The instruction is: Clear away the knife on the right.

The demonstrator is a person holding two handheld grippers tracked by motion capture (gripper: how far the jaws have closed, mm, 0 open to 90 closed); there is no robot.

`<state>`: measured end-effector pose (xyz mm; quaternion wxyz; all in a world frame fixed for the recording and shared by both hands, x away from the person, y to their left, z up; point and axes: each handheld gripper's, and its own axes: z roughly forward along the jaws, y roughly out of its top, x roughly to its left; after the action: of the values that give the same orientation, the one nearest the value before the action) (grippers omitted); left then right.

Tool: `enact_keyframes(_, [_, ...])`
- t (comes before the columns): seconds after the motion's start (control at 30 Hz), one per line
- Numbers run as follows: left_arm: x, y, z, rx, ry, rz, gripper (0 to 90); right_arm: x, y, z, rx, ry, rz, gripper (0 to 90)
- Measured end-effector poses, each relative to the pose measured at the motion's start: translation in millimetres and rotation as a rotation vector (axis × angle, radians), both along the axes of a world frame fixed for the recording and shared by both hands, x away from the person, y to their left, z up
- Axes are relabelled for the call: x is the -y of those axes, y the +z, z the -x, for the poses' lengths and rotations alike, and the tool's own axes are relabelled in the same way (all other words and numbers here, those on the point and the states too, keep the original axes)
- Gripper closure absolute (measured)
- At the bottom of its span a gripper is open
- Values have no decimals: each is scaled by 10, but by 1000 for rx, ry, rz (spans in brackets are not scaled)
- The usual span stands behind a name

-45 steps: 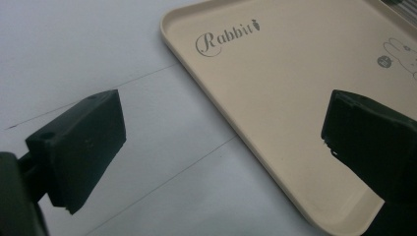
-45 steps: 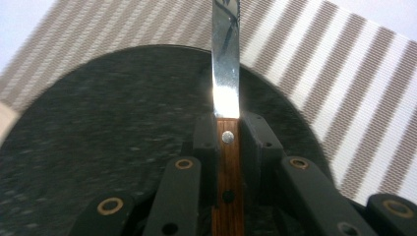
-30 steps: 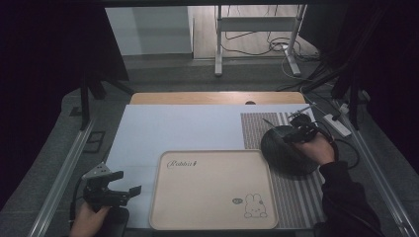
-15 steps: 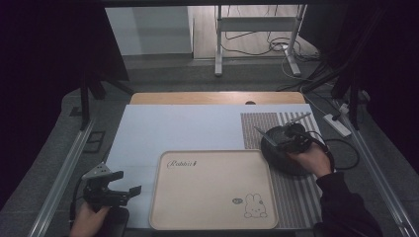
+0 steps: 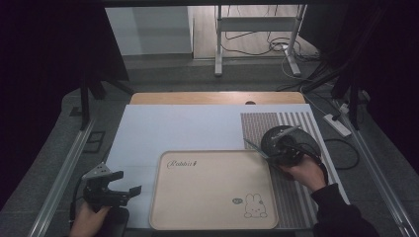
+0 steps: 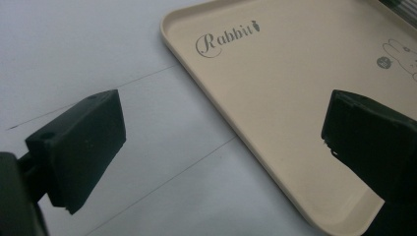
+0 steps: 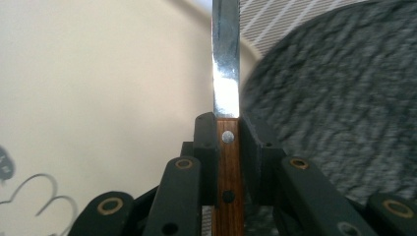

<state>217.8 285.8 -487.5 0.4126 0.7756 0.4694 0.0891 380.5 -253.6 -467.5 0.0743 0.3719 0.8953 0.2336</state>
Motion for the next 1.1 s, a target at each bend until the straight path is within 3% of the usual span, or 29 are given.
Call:
enact_keyframes(0.47, [6, 1, 2, 1, -1, -6, 30, -284, -53, 337, -20, 68, 5, 774])
enact_keyframes(0.67, [10, 2, 3, 1, -1, -9, 30, -499, -79, 516, -30, 119, 5, 774])
enact_keyframes(0.93, [11, 2, 2, 2, -1, -11, 30, -642, -144, 597, -36, 114, -1, 773])
enact_keyframes(1.1, [13, 3, 3, 2, -3, -13, 30, -673, -276, 613, -41, 109, 34, 770])
